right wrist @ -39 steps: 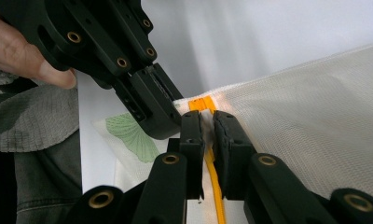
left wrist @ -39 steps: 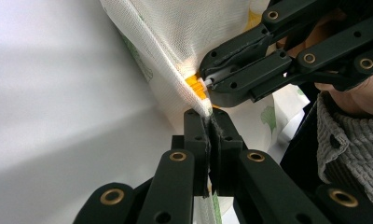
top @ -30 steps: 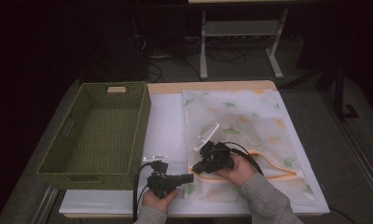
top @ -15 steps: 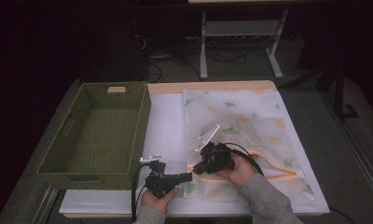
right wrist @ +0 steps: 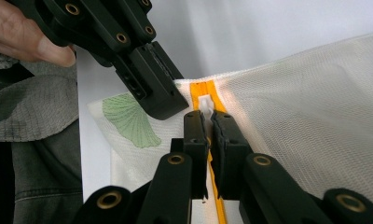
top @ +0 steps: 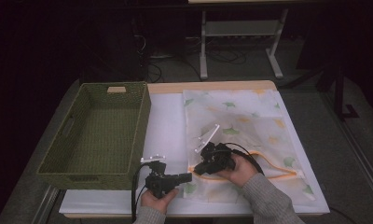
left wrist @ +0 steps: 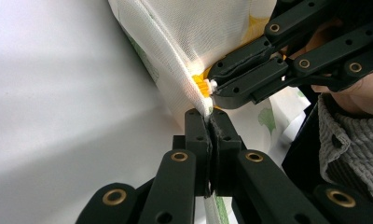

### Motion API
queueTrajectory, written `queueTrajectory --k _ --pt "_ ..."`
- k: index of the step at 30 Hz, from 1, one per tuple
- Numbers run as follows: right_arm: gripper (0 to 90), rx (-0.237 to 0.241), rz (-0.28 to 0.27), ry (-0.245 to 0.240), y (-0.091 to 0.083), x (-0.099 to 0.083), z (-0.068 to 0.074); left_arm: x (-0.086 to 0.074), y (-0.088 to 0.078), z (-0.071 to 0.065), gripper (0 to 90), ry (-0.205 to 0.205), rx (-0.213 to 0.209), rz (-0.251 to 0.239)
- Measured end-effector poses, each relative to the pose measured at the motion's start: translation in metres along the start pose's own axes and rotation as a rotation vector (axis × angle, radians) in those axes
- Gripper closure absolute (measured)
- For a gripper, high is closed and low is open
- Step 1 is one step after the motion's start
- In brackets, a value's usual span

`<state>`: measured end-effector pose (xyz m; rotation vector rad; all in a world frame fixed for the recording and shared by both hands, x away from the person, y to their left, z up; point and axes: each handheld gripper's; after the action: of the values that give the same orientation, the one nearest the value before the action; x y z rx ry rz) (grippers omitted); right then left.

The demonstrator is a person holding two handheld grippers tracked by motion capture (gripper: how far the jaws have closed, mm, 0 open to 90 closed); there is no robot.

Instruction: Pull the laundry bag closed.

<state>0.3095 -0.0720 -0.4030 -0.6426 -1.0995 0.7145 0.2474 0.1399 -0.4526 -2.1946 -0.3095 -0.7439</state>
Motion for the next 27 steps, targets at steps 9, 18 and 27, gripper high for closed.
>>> queueTrajectory --k 9,18,27 --pt "89.3 0.008 0.009 -0.001 -0.0016 0.001 0.0005 -0.0006 -0.0015 0.0016 88.2 0.001 0.011 -0.006" --pt "88.4 0.012 0.013 0.013 0.0026 0.0021 -0.002 -0.0004 -0.0024 0.0012 88.2 -0.001 -0.006 -0.013" --pt "89.5 0.009 0.034 0.012 0.0054 0.0027 -0.0011 -0.0011 -0.0021 0.0007 88.4 0.007 -0.003 -0.013"
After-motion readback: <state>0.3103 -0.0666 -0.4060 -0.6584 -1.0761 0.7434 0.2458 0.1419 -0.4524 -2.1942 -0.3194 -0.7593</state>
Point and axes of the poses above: each handheld gripper's, and its own axes: y roughly forward along the jaws, x roughly out of its top, z roughly to its left, and after that the axes turned 12 degrees about x, right-handed
